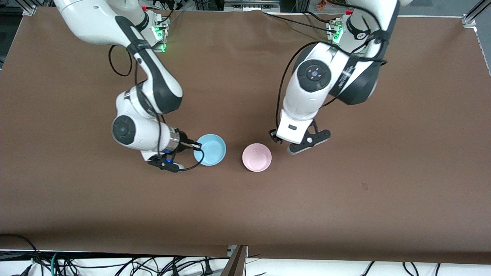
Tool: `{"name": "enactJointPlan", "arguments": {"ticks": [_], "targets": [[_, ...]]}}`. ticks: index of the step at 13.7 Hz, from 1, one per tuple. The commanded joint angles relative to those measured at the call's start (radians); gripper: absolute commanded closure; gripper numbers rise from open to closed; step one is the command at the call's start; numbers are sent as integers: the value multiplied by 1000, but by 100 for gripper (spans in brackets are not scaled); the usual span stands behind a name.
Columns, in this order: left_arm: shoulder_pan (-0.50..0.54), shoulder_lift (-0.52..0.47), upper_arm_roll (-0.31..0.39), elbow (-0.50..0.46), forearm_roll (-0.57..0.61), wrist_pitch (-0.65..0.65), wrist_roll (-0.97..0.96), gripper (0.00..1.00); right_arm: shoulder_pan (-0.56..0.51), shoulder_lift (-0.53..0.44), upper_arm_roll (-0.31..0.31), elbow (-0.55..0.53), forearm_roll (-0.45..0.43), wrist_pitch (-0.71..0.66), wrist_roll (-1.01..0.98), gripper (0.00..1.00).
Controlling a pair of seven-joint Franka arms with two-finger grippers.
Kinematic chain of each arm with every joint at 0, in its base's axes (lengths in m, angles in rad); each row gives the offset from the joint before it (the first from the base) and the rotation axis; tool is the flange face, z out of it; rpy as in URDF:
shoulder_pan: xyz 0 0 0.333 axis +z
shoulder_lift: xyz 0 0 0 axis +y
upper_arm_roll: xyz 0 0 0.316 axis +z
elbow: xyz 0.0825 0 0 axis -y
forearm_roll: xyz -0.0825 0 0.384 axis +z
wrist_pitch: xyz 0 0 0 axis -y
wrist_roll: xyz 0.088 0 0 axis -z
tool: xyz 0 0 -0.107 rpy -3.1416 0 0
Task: Stack pink and blue bowls on white bowl
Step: 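Carry the blue bowl toward the pink bowl while the left gripper withdraws, then lower the blue bowl onto the pink bowl and open the right gripper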
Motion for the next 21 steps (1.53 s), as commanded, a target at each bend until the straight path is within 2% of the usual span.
{"name": "enactJointPlan", "arguments": {"ticks": [1,6,12,15,20,21], "targets": [[63,21,-8,115,16,-148,92,52,71,33,-6,13,-17,107,121,100],[212,-2,-10,212,16,-328,388,52,175,131,-9,146,-32,150,256,100],[396,-39,-8,221,16,-365,741,51,237,192,-26,185,-57,202,314,100],[436,-81,-7,211,20,-366,816,49,250,196,-26,185,-60,201,316,100],[542,-128,-8,204,22,-421,862,38,250,199,-46,197,-58,202,311,100],[542,-131,-5,204,20,-437,859,32,250,205,-47,203,-60,208,311,100]]}}
